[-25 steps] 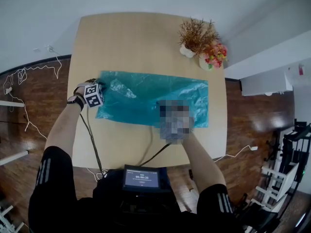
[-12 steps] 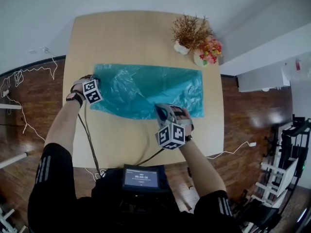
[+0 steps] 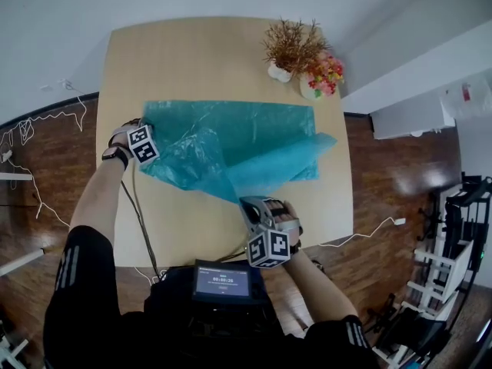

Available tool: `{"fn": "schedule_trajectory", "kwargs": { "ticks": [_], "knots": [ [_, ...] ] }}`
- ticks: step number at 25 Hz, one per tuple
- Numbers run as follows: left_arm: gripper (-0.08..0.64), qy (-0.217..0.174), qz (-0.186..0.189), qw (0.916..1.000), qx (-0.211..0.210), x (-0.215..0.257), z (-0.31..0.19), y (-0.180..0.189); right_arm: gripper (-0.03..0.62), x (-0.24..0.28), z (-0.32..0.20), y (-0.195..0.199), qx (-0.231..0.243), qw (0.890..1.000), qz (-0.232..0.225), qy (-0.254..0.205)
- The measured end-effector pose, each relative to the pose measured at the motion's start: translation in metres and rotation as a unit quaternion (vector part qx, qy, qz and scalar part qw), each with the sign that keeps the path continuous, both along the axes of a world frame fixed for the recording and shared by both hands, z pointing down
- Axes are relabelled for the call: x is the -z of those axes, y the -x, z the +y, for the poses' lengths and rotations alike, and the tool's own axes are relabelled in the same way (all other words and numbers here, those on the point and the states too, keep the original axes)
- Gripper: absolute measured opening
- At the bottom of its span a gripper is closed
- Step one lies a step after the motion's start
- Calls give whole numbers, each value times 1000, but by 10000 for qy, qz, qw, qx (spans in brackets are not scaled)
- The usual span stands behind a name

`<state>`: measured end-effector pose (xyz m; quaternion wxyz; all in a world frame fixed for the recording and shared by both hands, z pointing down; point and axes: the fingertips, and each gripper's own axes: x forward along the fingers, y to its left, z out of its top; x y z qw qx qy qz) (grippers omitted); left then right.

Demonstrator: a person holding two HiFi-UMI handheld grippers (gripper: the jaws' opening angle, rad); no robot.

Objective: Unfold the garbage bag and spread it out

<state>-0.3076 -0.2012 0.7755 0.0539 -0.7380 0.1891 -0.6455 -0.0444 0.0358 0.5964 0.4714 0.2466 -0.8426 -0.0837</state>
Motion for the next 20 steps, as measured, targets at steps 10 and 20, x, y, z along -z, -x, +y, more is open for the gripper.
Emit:
{"fn": "schedule_trajectory", "kwargs": {
  "ticks": [10,20],
  "knots": [
    [1,-135,-168,9998,-43,-3,-4,-1,20,-36,69,13,195,9962,-3,847],
    [1,-270,-383,9988,-130,-3,-6,-2,21,-92,140,25,726,9830,303,1662]
  ]
}}
